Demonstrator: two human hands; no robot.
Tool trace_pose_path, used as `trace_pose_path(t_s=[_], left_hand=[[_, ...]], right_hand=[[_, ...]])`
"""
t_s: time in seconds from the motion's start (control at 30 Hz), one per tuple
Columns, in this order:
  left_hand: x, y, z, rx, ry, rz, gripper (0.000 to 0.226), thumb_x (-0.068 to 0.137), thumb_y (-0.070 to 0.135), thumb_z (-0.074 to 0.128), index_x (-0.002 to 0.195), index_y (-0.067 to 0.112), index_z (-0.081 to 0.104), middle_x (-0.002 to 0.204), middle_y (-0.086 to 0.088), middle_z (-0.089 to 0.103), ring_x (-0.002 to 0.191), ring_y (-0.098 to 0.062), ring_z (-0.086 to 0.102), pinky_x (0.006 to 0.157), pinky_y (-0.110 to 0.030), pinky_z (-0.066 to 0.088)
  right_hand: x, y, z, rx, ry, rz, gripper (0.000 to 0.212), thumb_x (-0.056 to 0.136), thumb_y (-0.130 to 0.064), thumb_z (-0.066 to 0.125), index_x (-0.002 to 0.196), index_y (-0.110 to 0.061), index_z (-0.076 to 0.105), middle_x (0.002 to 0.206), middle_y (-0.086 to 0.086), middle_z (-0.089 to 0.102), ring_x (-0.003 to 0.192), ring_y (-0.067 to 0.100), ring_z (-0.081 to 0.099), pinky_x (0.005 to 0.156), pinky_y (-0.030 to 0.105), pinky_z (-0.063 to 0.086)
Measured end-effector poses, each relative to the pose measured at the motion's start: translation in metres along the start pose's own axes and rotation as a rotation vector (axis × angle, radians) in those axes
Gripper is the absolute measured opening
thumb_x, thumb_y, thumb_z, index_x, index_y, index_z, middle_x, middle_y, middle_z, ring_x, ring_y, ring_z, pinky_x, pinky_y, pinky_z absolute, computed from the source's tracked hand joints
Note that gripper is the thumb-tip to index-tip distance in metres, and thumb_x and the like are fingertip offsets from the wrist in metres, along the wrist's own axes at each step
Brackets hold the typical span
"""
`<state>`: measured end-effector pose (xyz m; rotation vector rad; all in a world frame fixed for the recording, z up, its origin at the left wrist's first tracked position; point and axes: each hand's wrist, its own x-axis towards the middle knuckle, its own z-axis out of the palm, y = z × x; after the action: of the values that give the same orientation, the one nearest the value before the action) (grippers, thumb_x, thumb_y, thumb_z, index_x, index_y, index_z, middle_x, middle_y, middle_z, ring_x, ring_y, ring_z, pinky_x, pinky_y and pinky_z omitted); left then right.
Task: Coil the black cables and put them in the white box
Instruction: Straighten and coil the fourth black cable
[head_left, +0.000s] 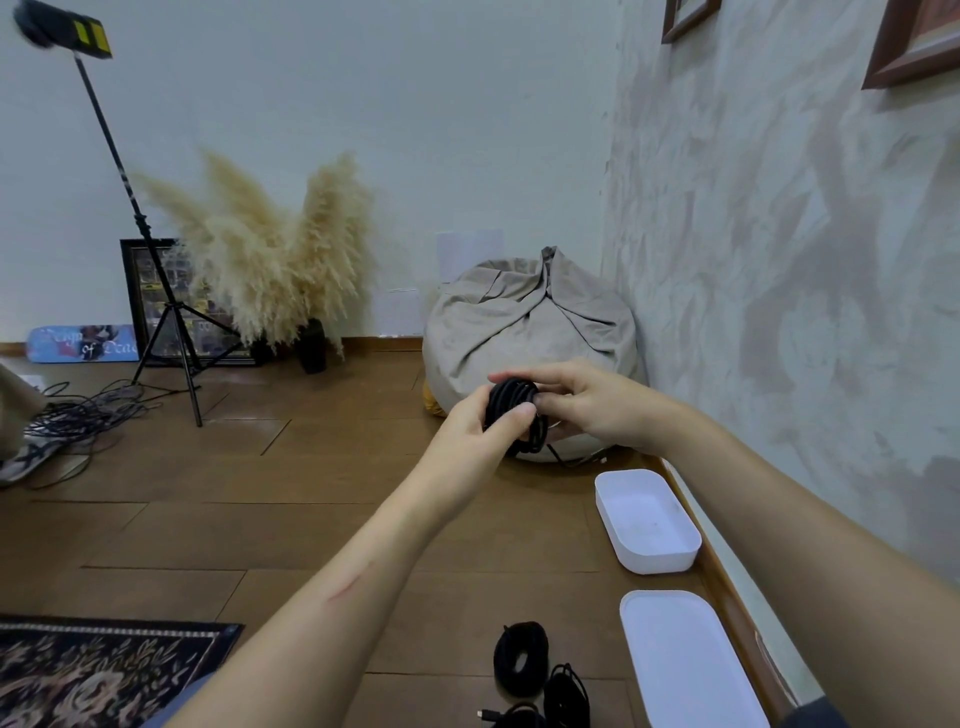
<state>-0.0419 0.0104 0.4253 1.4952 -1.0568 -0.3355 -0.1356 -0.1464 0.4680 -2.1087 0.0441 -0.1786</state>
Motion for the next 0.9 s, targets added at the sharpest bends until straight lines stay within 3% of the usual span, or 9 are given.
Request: trace_pose_path(t_s=[0.1, 0.17, 0.33, 0.47, 0.53, 0.63, 0.77, 0.9], left_hand=[[-0.002, -0.001, 0.004, 0.082, 0.056, -0.021, 0.032, 0.094, 0.036, 0.058, 0.123, 0.023, 0.063, 0.108, 0.009, 0.07, 0.103, -0.005, 0.065, 0.088, -0.026, 0.052], [0.0, -0.003, 0.005, 0.169, 0.081, -0.026, 0.02, 0.098, 0.031, 0.055, 0.116, 0.025, 0.063, 0.101, 0.009, 0.069, 0.097, -0.009, 0.064, 0.087, -0.034, 0.052], [0.001, 0.002, 0.003, 0.235, 0.08, -0.027, 0.014, 0.099, 0.019, 0.053, 0.098, 0.029, 0.062, 0.083, 0.023, 0.069, 0.08, 0.0, 0.06, 0.074, -0.024, 0.046], [0.001, 0.004, 0.0, 0.227, 0.036, -0.043, 0.012, 0.095, 0.022, 0.049, 0.095, 0.029, 0.06, 0.087, 0.012, 0.064, 0.08, -0.01, 0.055, 0.074, -0.033, 0.044], [-0.001, 0.006, -0.003, 0.213, -0.003, -0.041, 0.012, 0.095, 0.022, 0.048, 0.095, 0.025, 0.059, 0.087, 0.01, 0.061, 0.077, -0.01, 0.052, 0.073, -0.034, 0.042], [-0.001, 0.007, -0.005, 0.197, -0.01, -0.025, 0.012, 0.093, 0.028, 0.049, 0.095, 0.02, 0.058, 0.085, 0.005, 0.058, 0.077, -0.011, 0.051, 0.074, -0.035, 0.041], [0.001, 0.001, -0.003, 0.246, 0.028, 0.028, 0.008, 0.103, 0.032, 0.054, 0.111, 0.03, 0.058, 0.091, 0.017, 0.063, 0.083, 0.004, 0.058, 0.073, -0.024, 0.044], [0.005, -0.01, 0.001, 0.445, 0.136, 0.053, 0.02, 0.104, 0.034, 0.052, 0.117, 0.019, 0.054, 0.103, -0.004, 0.062, 0.096, -0.017, 0.058, 0.078, -0.035, 0.048]], right_hand=[[-0.001, 0.001, 0.001, -0.03, 0.014, 0.003, 0.038, 0.107, -0.004, 0.04, 0.138, -0.016, 0.057, 0.126, 0.005, 0.067, 0.1, 0.0, 0.068, 0.074, 0.019, 0.055], [0.001, 0.003, 0.002, -0.011, 0.025, 0.004, 0.036, 0.106, -0.002, 0.04, 0.136, -0.011, 0.056, 0.121, 0.009, 0.067, 0.092, -0.002, 0.068, 0.071, 0.016, 0.054], [0.002, 0.003, 0.005, 0.092, -0.004, -0.008, 0.027, 0.106, -0.002, 0.039, 0.126, -0.009, 0.057, 0.075, -0.008, 0.066, 0.073, 0.004, 0.062, 0.068, 0.016, 0.053], [0.0, 0.002, 0.002, 0.021, -0.022, -0.003, 0.03, 0.107, -0.012, 0.044, 0.135, -0.017, 0.054, 0.097, 0.006, 0.07, 0.09, 0.011, 0.068, 0.081, 0.031, 0.059], [-0.001, 0.003, -0.002, -0.066, -0.053, -0.004, 0.036, 0.107, -0.016, 0.045, 0.14, -0.028, 0.052, 0.1, -0.001, 0.074, 0.098, 0.011, 0.07, 0.089, 0.038, 0.057], [-0.001, 0.001, -0.005, -0.05, -0.064, 0.015, 0.031, 0.107, -0.016, 0.046, 0.134, -0.029, 0.056, 0.099, -0.003, 0.075, 0.097, 0.012, 0.071, 0.088, 0.036, 0.057], [0.001, 0.001, -0.006, -0.026, -0.044, 0.012, 0.027, 0.107, -0.016, 0.046, 0.13, -0.023, 0.058, 0.107, 0.006, 0.074, 0.098, 0.014, 0.073, 0.078, 0.026, 0.058], [0.003, 0.01, -0.005, 0.007, -0.043, 0.054, 0.024, 0.106, -0.011, 0.046, 0.129, -0.012, 0.056, 0.111, 0.022, 0.07, 0.088, 0.013, 0.073, 0.074, 0.022, 0.058]])
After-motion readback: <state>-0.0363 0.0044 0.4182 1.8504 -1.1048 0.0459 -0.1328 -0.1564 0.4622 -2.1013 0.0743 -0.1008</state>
